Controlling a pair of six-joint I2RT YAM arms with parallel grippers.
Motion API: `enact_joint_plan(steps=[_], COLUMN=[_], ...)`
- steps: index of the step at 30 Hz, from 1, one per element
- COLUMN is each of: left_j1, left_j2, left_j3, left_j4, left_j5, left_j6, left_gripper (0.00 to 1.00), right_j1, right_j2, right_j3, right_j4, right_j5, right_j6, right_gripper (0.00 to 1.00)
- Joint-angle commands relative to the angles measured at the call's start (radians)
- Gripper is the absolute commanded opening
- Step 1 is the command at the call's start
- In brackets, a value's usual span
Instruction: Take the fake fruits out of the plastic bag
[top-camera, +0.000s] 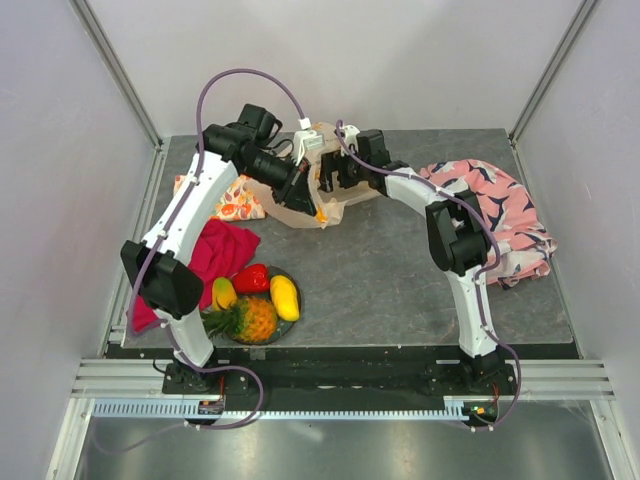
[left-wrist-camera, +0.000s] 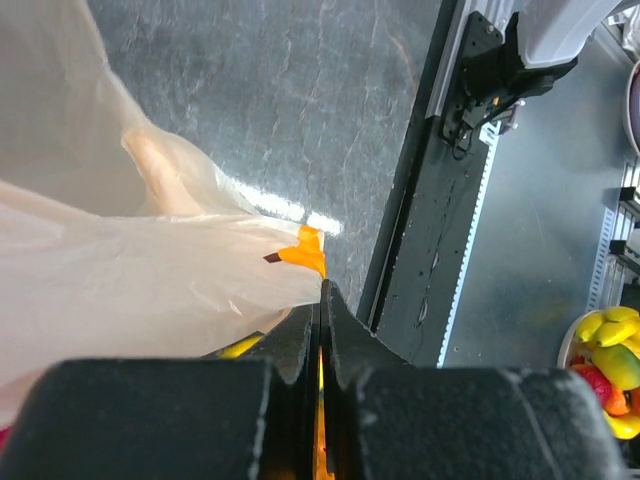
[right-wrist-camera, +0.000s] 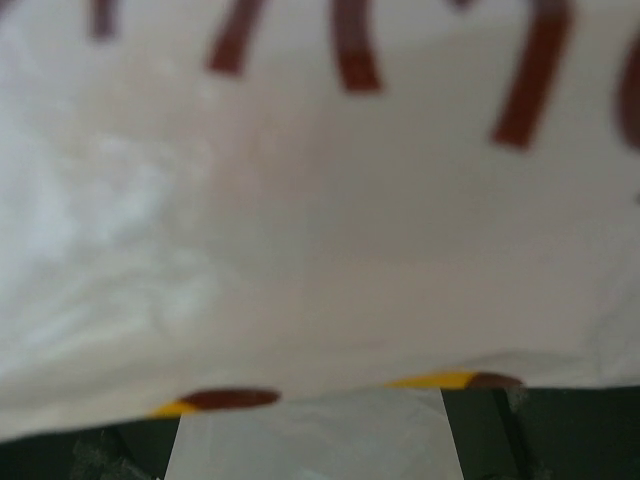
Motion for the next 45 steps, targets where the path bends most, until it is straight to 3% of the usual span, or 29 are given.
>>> enact_joint_plan(steps=[1,5,6,9,13,16,22,32,37,45], left_j1=[-0.068,-0.105,-0.108,-0.11,-0.113,-0.116,-0.123,-0.125,-0.125,-0.125], left_j2=[0.027,-0.017,-0.043,-0.172,-0.224,-0.133,0.022,-0.014,-0.006,0.091], left_j3=[0.126,0.155,0.106,-0.002,-0.11,-0.103,-0.018,-0.204,-0.207,-0.112], left_j4=[-0.042,-0.134,-0.15,-0.184,-0.17,-0.153,-0.125,0.008,0.007,-0.024], left_j5=[0.071,0.083,0.082,0.039,0.019,0.049,0.019,-0.05,-0.038,0.014], left_j6=[0.032,0.035,0.041,0.026,0.04,0.058,0.116,0.113,0.11,0.119], left_gripper=[0.02,0.02,0.01,0.02,0.02,0.02,0.02,0.02,0.02,0.02], right_j1=[-0.045,-0.165,-0.195,-0.226,-0.176,-0.059,-0.034,-0.002,0.009,0.032], right_j2=[-0.076,-0.289,-0.426,-0.716,-0.927,-0.882,-0.678,-0.583,-0.517,-0.238], right_j3=[0.004,-0.238,-0.37,-0.618,-0.781,-0.769,-0.645,-0.591,-0.528,-0.216], right_j4=[-0.083,-0.166,-0.202,-0.301,-0.293,-0.241,-0.22,-0.181,-0.181,-0.187], right_j5=[0.122,0.16,0.185,0.24,0.122,0.099,0.115,0.22,0.291,0.342], right_j6=[-0.033,-0.032,-0.055,-0.126,-0.132,-0.178,-0.218,-0.237,-0.238,-0.246], right_gripper=[0.98,0.98,0.98,0.98,0.98,0.98,0.98,0.98,0.98,0.98])
